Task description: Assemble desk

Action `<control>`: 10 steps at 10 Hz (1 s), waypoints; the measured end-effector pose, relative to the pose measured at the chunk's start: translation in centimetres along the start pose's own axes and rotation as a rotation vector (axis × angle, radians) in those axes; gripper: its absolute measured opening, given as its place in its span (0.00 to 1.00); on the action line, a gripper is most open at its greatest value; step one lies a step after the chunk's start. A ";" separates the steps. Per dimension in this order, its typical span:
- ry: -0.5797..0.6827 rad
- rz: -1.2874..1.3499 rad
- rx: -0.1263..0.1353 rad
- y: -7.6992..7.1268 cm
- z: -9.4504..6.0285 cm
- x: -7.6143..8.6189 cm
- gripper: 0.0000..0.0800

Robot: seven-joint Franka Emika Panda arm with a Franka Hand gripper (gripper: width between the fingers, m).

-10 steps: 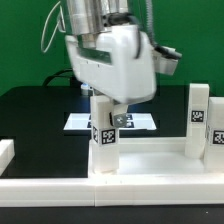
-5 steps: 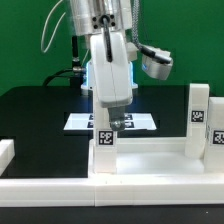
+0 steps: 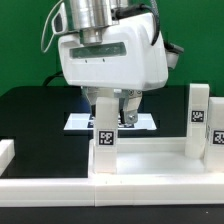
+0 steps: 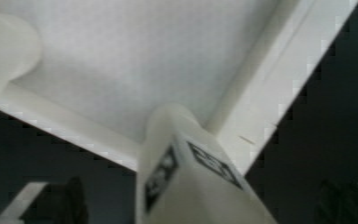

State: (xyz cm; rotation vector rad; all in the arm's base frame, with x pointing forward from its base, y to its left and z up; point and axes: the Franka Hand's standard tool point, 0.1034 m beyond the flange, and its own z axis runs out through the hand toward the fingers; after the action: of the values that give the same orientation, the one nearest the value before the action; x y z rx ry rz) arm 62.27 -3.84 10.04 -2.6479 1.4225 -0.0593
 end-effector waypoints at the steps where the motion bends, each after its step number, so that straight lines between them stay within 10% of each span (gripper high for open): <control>1: 0.005 -0.089 -0.001 0.0 0.0 0.3 0.81; 4: 0.030 -0.624 -0.070 -0.2 -0.4 0.9 0.81; 7: 0.028 -0.585 -0.066 -0.1 -0.3 0.9 0.76; 8: 0.029 -0.549 -0.065 -0.1 -0.3 0.9 0.52; 10: 0.033 -0.402 -0.061 -0.1 -0.3 0.9 0.36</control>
Offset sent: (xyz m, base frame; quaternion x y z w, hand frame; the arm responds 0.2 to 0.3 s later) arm 0.0186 0.0047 0.0067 -0.0690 -0.0057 -0.5110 0.8568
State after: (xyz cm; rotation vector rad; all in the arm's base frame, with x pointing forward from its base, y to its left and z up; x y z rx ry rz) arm 62.82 -4.51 10.35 -2.9529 0.8913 -0.1012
